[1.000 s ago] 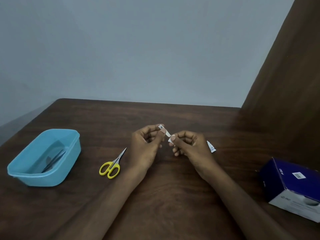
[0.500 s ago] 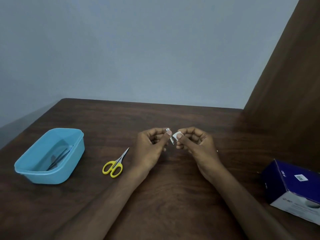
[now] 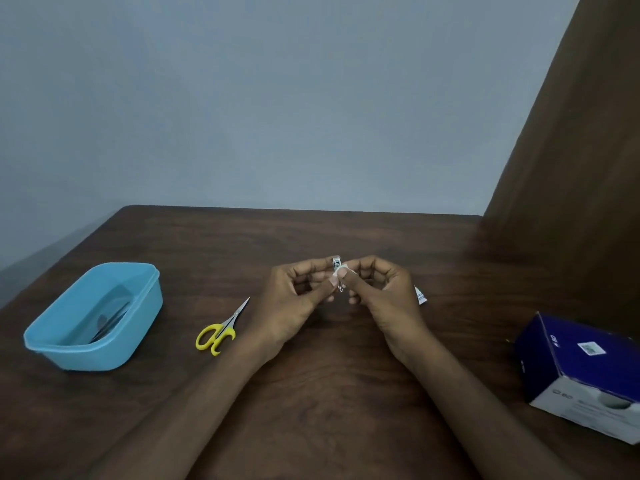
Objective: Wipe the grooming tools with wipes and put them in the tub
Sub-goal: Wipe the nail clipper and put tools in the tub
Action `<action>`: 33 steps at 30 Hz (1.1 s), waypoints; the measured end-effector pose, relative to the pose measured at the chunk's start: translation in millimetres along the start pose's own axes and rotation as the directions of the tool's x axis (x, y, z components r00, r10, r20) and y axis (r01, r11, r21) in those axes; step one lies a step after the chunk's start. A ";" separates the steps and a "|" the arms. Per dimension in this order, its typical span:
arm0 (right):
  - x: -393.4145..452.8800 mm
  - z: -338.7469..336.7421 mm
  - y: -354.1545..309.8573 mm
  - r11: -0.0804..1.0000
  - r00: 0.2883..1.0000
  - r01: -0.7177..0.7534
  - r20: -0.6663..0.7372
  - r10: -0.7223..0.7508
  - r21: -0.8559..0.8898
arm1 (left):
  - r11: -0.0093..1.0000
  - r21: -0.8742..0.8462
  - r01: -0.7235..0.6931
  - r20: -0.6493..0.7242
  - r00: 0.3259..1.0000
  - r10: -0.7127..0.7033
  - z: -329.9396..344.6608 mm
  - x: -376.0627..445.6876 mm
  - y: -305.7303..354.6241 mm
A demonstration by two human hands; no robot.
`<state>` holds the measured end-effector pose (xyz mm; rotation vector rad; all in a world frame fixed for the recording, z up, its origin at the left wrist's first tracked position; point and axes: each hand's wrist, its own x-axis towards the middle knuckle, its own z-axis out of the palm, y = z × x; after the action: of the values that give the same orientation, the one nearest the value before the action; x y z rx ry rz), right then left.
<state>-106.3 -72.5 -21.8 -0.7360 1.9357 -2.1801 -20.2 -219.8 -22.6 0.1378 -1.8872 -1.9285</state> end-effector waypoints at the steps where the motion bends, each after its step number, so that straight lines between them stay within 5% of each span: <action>1: -0.1 0.4 0.2 1.000 1.000 -0.005 -0.005 0.005 0.000 | 1.000 -0.002 0.000 -0.007 1.000 0.000 0.3 0.6 -0.2; 11: 3.1 0.5 3.6 0.993 0.994 -0.071 -0.077 0.078 0.089 | 0.997 -0.052 0.054 -0.043 0.998 -0.056 -0.2 2.0 -1.2; 24: -4.0 0.6 2.9 0.962 0.998 -0.009 0.054 0.024 -0.271 | 0.996 0.089 0.028 -0.118 0.993 -0.018 -3.3 2.3 -5.1; 33: -0.2 0.0 1.8 0.988 0.989 -0.070 0.120 0.087 -0.140 | 0.999 0.042 0.012 -0.075 0.997 -0.009 -3.7 0.0 -1.6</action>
<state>-106.5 -72.7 -23.6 -0.7832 2.0265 -1.9240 -19.2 -223.3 -24.4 0.2298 -1.8821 -1.8646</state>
